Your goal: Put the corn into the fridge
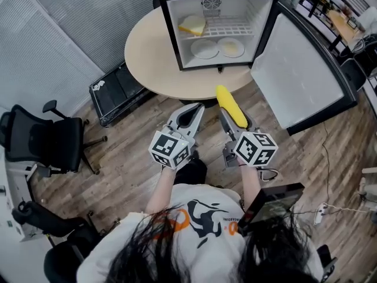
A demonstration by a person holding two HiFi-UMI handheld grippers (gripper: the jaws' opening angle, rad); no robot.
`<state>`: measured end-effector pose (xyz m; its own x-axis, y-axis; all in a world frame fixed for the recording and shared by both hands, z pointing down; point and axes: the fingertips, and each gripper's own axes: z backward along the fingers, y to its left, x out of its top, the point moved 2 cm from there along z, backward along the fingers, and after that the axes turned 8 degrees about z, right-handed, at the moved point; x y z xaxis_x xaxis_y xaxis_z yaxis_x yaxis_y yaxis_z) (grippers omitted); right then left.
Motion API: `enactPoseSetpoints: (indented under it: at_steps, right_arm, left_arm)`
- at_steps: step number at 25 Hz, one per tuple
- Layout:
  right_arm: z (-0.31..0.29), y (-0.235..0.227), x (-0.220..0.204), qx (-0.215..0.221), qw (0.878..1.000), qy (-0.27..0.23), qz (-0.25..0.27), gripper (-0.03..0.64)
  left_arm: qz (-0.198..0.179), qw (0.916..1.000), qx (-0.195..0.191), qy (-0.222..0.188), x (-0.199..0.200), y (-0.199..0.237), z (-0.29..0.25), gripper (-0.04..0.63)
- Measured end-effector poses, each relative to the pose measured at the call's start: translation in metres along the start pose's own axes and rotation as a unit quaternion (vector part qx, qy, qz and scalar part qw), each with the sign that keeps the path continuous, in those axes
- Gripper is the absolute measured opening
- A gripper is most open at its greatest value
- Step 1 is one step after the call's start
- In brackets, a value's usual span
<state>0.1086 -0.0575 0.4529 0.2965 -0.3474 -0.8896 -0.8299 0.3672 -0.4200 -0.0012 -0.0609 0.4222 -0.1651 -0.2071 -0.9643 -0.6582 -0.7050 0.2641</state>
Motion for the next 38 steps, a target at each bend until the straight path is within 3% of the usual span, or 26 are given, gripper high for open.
enactPoseSetpoints:
  at_steps: [18,28,38]
  right_arm:
    - [-0.116,-0.018,0.037,-0.053,0.999,-0.005,-0.006,0.255]
    - [-0.145,-0.032,0.041,-0.087,0.996,-0.01,-0.011,0.255]
    - [-0.154,-0.03,0.044,-0.103,0.994,-0.014,-0.011,0.255]
  left_arm:
    - [0.02,0.9992,-0.035,0.004,0.032,0.121,-0.066,0.011]
    - [0.026,0.9962,-0.08,0.02,0.03,0.145,-0.094,0.011]
    - [0.039,0.9942,-0.097,0.025,0.028,0.157,-0.097,0.011]
